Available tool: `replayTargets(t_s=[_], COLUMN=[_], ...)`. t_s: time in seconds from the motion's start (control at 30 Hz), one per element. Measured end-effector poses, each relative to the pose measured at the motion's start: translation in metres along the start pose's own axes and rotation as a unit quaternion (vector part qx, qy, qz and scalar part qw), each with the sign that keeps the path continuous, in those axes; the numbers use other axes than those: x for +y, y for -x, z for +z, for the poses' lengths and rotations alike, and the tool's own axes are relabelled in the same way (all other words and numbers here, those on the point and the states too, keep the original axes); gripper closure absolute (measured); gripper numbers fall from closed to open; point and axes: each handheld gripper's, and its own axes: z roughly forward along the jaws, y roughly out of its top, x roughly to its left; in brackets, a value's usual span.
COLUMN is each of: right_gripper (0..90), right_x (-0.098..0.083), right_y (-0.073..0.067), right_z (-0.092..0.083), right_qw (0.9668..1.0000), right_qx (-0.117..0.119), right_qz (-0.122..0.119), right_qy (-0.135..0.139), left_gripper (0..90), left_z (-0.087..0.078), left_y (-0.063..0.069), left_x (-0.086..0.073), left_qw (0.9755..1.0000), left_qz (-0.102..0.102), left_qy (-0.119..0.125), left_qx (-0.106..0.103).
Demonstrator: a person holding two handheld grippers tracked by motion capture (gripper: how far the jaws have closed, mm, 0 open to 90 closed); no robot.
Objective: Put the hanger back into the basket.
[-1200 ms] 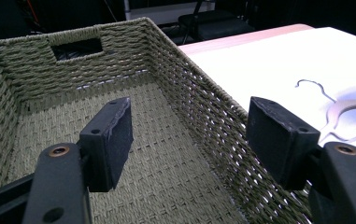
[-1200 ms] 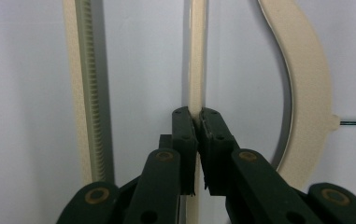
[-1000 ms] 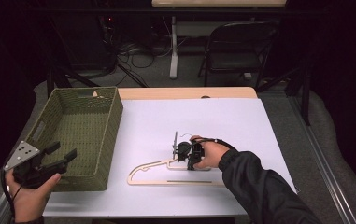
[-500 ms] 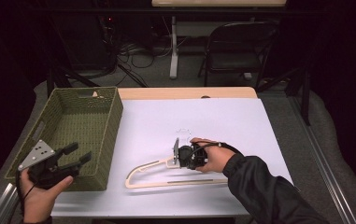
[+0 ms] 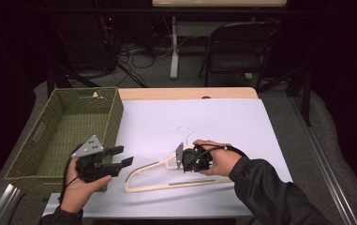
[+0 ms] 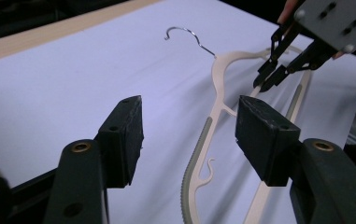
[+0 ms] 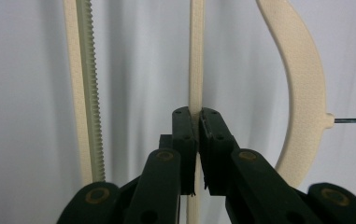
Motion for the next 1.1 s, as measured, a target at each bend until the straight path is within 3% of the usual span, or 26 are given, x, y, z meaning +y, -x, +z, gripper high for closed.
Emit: replayTargets(t_s=[0.03, 0.1, 0.2, 0.23, 0.33, 0.37, 0.4, 0.53, 0.93, 1.1], right_gripper=[85.5, 85.5, 85.5, 85.5, 85.6, 85.6, 85.5, 85.5, 85.5, 85.5], right_x=[0.000, 0.002, 0.004, 0.007, 0.011, 0.011, 0.014, 0.018, 0.024, 0.025], right_y=[0.000, -0.002, -0.003, -0.003, -0.005, -0.005, -0.006, -0.009, -0.012, -0.013], right_z=[0.000, -0.001, -0.001, -0.002, -0.003, -0.003, -0.003, -0.002, 0.002, 0.003], right_qw=[1.0000, 1.0000, 1.0000, 0.9999, 0.9998, 0.9998, 0.9996, 0.9994, 0.9989, 0.9987], right_qx=[0.000, -0.002, -0.001, -0.001, -0.005, -0.005, -0.007, -0.010, -0.011, -0.014], right_qz=[0.000, -0.003, -0.004, -0.014, -0.020, -0.020, -0.026, -0.032, -0.045, -0.049], right_qy=[0.000, 0.000, -0.003, -0.003, 0.001, 0.001, 0.007, 0.005, 0.010, 0.005], left_gripper=[42.1, 42.2, 45.5, 47.4, 52.1, 52.6, 54.1, 57.0, 62.3, 65.2], left_z=[0.000, 0.018, 0.029, 0.041, 0.059, 0.059, 0.068, 0.083, 0.111, 0.114], left_y=[0.000, 0.000, -0.001, -0.002, -0.001, -0.001, 0.001, 0.003, 0.007, 0.007], left_x=[0.000, 0.004, 0.007, 0.009, 0.011, 0.011, 0.012, 0.013, 0.008, 0.006], left_qw=[1.0000, 0.9997, 0.9990, 0.9976, 0.9944, 0.9944, 0.9927, 0.9899, 0.9847, 0.9846], left_qz=[0.000, -0.002, -0.009, -0.021, -0.033, -0.033, -0.034, -0.032, -0.033, -0.033], left_qy=[0.000, -0.024, -0.032, -0.043, -0.062, -0.062, -0.076, -0.095, -0.141, -0.148], left_qx=[0.000, -0.011, -0.029, -0.049, -0.079, -0.079, -0.087, -0.100, -0.098, -0.087])
